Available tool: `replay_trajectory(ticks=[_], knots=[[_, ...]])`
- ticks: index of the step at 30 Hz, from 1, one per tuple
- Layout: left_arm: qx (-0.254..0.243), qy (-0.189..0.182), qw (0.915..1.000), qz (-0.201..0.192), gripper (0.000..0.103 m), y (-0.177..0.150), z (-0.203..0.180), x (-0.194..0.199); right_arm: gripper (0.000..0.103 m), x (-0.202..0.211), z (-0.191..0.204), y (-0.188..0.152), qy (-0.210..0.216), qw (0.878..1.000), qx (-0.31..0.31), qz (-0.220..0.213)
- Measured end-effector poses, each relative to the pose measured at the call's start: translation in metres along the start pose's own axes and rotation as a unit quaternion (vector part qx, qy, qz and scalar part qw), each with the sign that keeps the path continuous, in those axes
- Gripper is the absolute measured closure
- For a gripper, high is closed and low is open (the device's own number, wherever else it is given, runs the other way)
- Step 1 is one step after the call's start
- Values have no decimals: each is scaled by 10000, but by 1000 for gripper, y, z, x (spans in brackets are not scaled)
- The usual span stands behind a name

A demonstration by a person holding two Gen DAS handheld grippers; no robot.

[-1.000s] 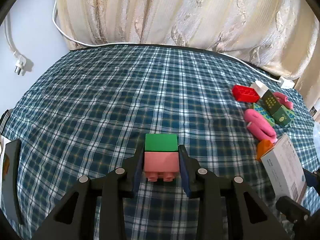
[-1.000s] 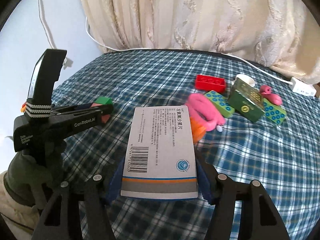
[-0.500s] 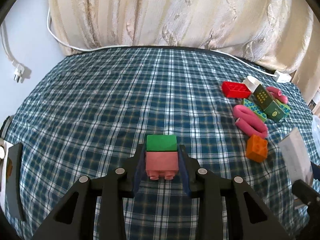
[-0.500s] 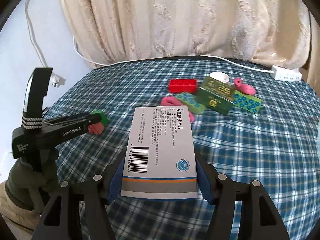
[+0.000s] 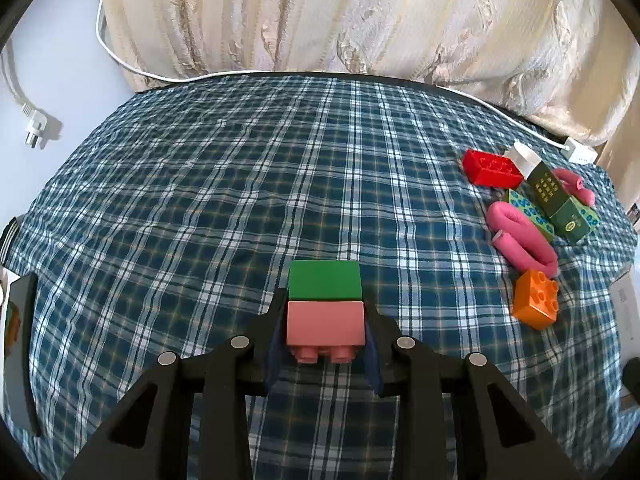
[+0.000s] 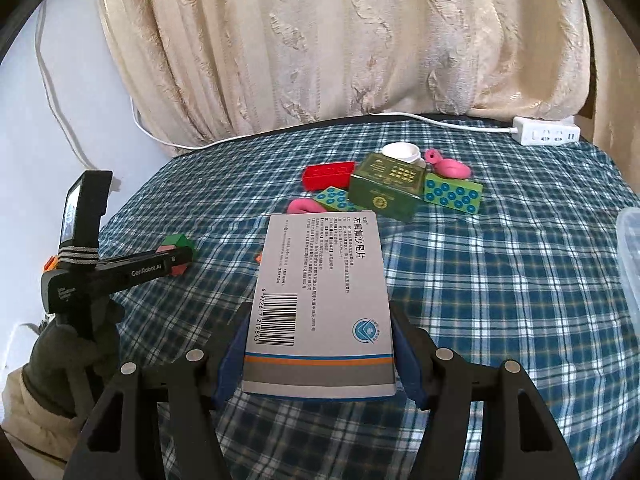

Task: Organize objects
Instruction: 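Carry the block and the medicine box toward the clear plastic bowl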

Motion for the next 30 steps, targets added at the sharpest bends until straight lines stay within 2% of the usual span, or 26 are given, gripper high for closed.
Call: replay_trajectory(ticks=[7,14,21,30], knots=[[-73,-45,9998,-181,71,6,-7,6,36,7,-21,2,-154,9996,-190,-104],[-287,-184,9986,-415,71,20,-30,25,36,18,-50,7,-373,9980,-442,-246],[-685,-534,9945,-590,71,32,-79,44,36,40,-94,13,-798,9930,-725,-484],[-1146,-1190,9849,-517,71,32,-161,53,36,76,-164,18,-1441,9796,-1108,-861]])
Point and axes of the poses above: each gripper's, at about its wrist camera, not at the fingertips, and x roughly against the way its jaws point, z to its left, y to its top, the point moved 6 cm from there along -x, roughly the way its jaws point, and after that the axes turned 12 degrees about -z, right-handed, at the moved point
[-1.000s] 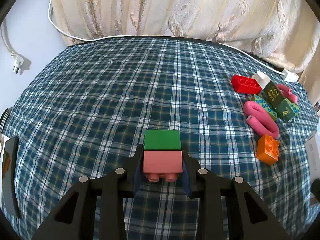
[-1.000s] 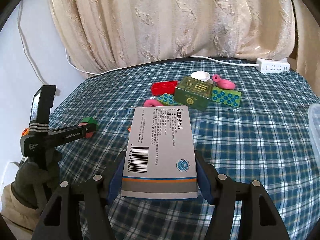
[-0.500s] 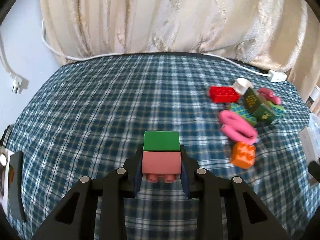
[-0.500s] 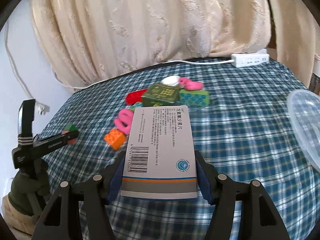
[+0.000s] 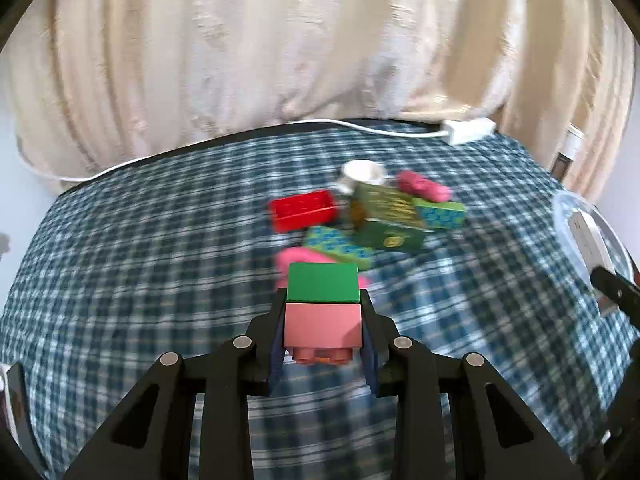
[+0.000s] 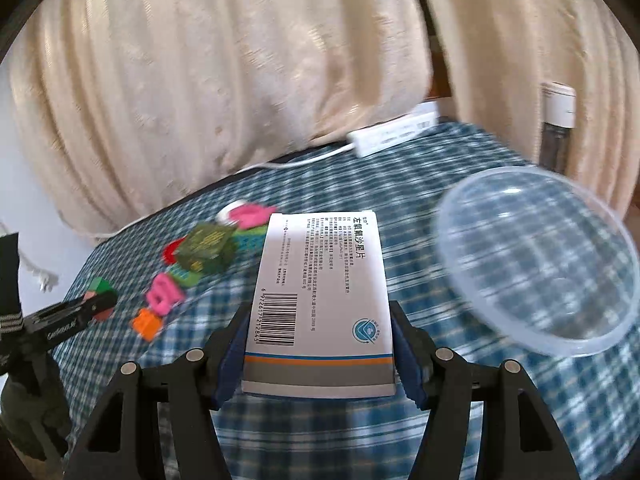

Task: Organize objects
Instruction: 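Carry the block and the medicine box toward the clear plastic bowl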

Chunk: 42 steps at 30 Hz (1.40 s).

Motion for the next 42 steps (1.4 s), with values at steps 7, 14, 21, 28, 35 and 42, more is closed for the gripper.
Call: replay_trajectory(ticks=[7,14,21,28,35,42], knots=[[-298,-382,9988,95,71,8,-53,-10,36,9,-63,15,-592,9975,-264,-277],[-553,-769,9953,217,71,12,-103,-23,36,8,-114,27,-1035,9932,-375,-386],[-810,-1090,9904,269,71,22,-147,-32,36,-1,-154,34,-1429,9883,-408,-328],[-1019,-1499,9829,336,71,33,-195,-43,36,-2,-181,39,-1612,9851,-506,-323],[-1190,-2063,9705,385,71,37,-252,-57,36,0,-194,43,-1709,9837,-463,-320],[-1335,-2463,9591,400,71,39,-298,-64,36,2,-204,43,-1819,9819,-416,-320]])
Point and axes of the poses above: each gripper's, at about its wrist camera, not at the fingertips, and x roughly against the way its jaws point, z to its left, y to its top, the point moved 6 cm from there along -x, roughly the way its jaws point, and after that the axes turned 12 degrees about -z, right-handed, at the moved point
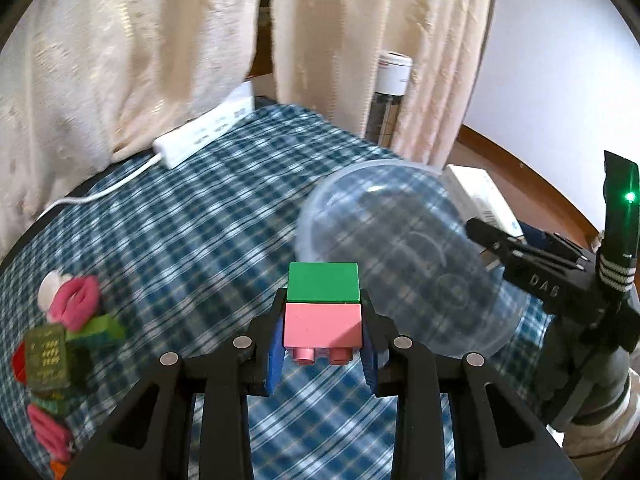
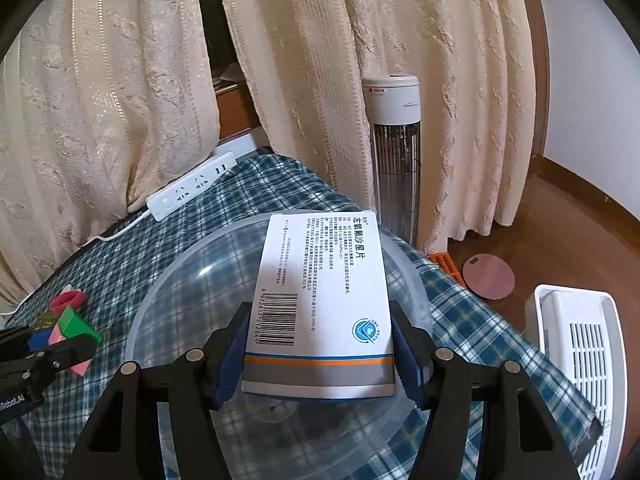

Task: Organize objects
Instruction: 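Carry the block and the medicine box toward the clear plastic bowl, then lower block into bowl and open left gripper while right gripper releases box into bowl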

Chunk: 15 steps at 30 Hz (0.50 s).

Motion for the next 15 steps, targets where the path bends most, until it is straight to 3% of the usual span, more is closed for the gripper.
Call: replay_trajectory(ticks=[15], knots=[[-119,-304,9995,37,71,15,-29,-32,36,-7,-6,2,55,10000,-61,17]])
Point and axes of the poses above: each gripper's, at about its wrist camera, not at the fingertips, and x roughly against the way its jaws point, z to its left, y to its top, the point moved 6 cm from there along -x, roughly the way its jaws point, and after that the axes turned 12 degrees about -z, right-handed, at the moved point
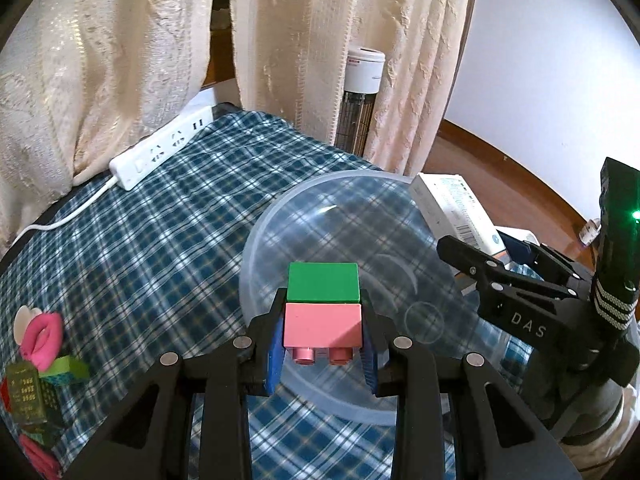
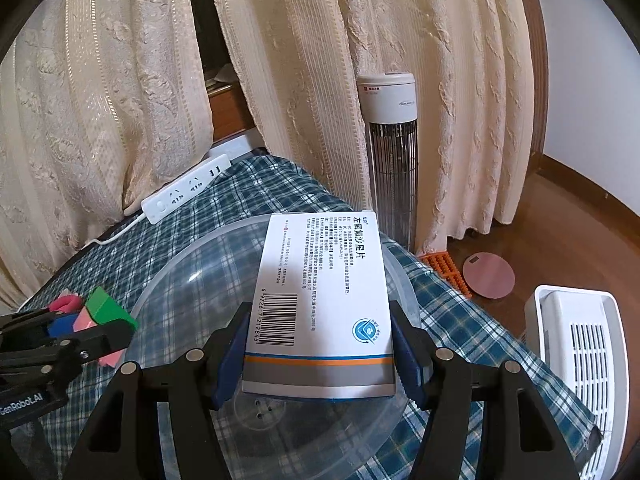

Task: Organize objects
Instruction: 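Lower block into bowl and open left gripper while right gripper releases box into bowl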

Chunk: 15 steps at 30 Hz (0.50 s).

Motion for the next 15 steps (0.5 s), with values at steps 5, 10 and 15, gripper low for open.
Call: replay_trajectory(ticks=[5,10,15], knots=[[-41,-67,10000,34,71,2,-6,-9,36,0,-1,2,17,10000,-41,-11],[-95,-229,9997,48,68,3,-15,-13,36,0,-2,2,28,10000,-87,-6],[103,-237,9997,41,36,3,-11,-14,35,-1,-5,2,49,9997,-241,21]])
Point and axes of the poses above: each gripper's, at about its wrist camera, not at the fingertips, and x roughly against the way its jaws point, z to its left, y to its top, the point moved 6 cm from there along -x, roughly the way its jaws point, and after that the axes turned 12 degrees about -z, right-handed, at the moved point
